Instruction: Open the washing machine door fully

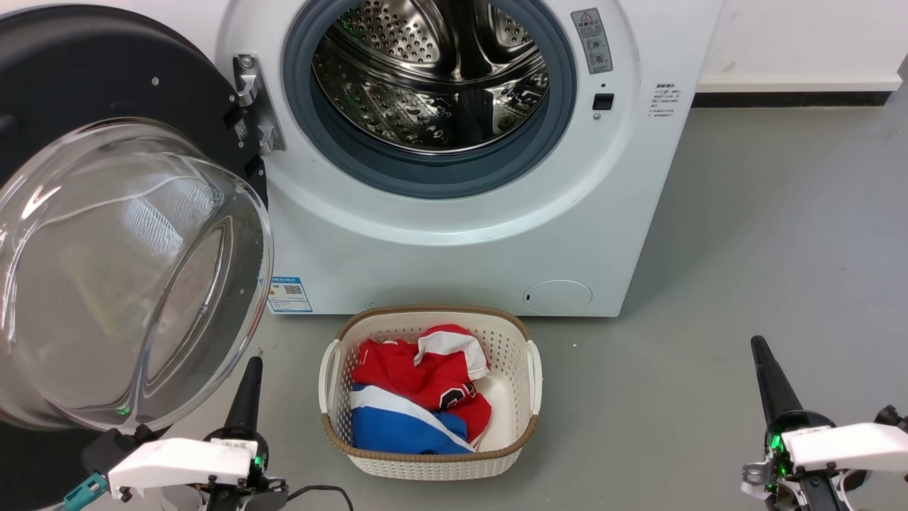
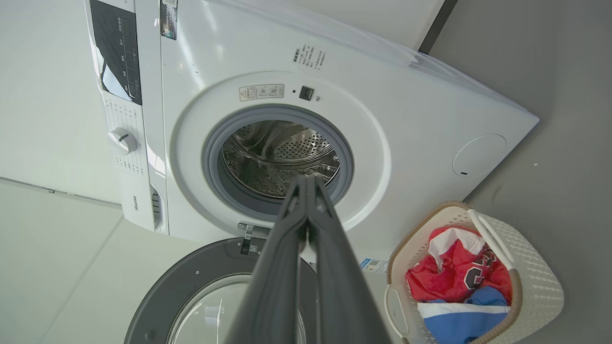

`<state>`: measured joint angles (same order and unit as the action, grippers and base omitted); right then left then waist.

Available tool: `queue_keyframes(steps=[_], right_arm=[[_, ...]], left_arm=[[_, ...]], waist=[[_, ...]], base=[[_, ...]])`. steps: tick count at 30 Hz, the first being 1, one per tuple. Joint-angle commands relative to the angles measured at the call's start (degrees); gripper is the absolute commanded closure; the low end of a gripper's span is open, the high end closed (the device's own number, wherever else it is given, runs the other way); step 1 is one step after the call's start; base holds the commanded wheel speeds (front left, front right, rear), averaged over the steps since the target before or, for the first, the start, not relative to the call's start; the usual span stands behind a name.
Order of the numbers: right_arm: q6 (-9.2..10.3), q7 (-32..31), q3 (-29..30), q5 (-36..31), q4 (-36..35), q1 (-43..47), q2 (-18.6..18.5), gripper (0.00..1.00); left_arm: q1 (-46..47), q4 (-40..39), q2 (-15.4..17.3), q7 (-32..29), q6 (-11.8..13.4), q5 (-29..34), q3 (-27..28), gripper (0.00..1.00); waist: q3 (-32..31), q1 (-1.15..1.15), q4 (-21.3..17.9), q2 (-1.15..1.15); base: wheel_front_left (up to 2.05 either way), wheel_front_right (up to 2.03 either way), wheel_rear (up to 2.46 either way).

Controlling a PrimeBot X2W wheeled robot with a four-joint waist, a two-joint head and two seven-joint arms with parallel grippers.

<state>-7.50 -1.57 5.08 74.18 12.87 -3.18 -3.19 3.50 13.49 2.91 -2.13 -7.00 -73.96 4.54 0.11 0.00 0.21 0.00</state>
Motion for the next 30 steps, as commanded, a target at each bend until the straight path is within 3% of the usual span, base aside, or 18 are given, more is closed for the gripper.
queue_keyframes(steps=[1, 30], right_arm=[[0.01, -0.4, 0.2, 1.5, -0.2, -1.1, -0.3, 1.00], [0.01, -3.7, 0.8, 14.7, 0.9, -3.0, -0.1, 1.00]], left_arm=[[1.1, -0.1, 0.0, -0.4, -0.3, -1.4, 0.4, 1.00], [2.7, 0.4, 0.0, -3.7, -0.5, -14.5, 1.7, 1.00]], waist=[[0.0, 0.00, 0.0, 0.00], [0.0, 0.00, -0.2, 0.00]], base=[[0.00, 0.00, 0.00], [0.00, 0.00, 0.00]])
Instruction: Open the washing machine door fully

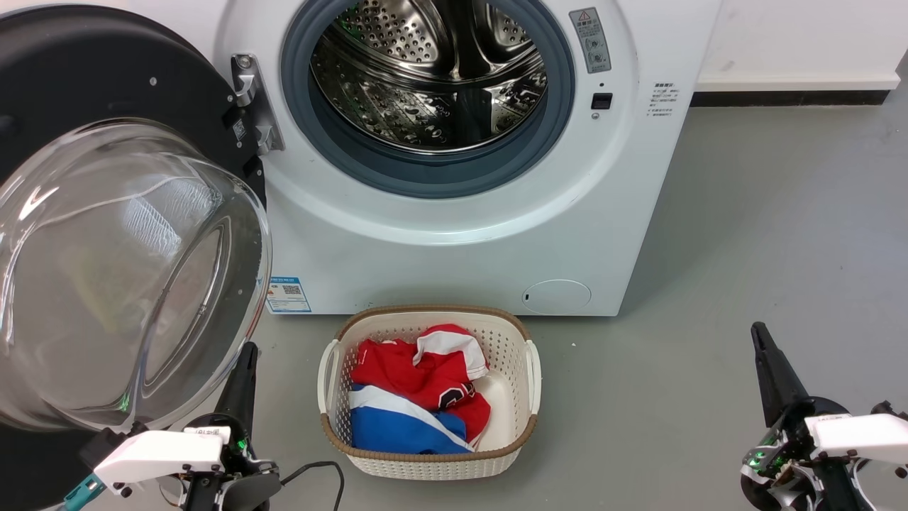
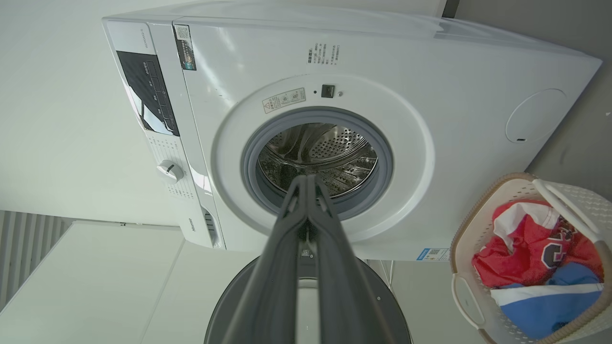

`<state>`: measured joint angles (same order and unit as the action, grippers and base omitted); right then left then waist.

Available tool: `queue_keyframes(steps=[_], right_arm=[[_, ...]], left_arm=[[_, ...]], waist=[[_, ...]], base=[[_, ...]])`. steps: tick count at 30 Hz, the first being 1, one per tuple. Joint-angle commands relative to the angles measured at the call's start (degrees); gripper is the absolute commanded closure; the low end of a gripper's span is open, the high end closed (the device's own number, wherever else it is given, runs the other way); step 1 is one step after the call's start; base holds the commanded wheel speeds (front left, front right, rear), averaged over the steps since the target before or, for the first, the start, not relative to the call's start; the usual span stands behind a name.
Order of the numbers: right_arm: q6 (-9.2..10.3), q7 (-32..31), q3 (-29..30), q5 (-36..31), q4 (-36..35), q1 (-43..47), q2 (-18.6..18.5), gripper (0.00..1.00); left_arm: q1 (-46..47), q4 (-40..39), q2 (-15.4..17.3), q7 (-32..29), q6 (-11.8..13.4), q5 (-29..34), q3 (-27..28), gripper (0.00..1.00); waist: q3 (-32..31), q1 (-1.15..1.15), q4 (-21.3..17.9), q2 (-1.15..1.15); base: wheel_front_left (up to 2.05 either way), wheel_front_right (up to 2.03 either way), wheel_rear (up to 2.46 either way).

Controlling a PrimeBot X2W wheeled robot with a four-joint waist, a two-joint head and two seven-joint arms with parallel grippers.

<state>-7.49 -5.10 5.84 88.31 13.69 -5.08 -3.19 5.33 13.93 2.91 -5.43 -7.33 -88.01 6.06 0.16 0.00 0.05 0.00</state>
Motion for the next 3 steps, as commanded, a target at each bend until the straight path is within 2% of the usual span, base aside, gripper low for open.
queue_keyframes(steps=[1, 3], right_arm=[[0.00, -0.3, 0.1, 1.0, 0.1, -1.1, -0.1, 1.00], [0.00, -0.5, 0.1, 1.8, 0.1, -1.1, -0.1, 1.00]], left_arm=[[0.9, 0.0, 0.0, -0.5, -0.2, -0.9, 0.3, 1.00], [1.1, 0.1, 0.0, -0.5, -0.2, -1.7, 0.4, 1.00]], waist=[[0.0, 0.00, 0.0, 0.00], [0.0, 0.00, 0.0, 0.00]], base=[[0.00, 0.00, 0.00], [0.00, 0.00, 0.00]])
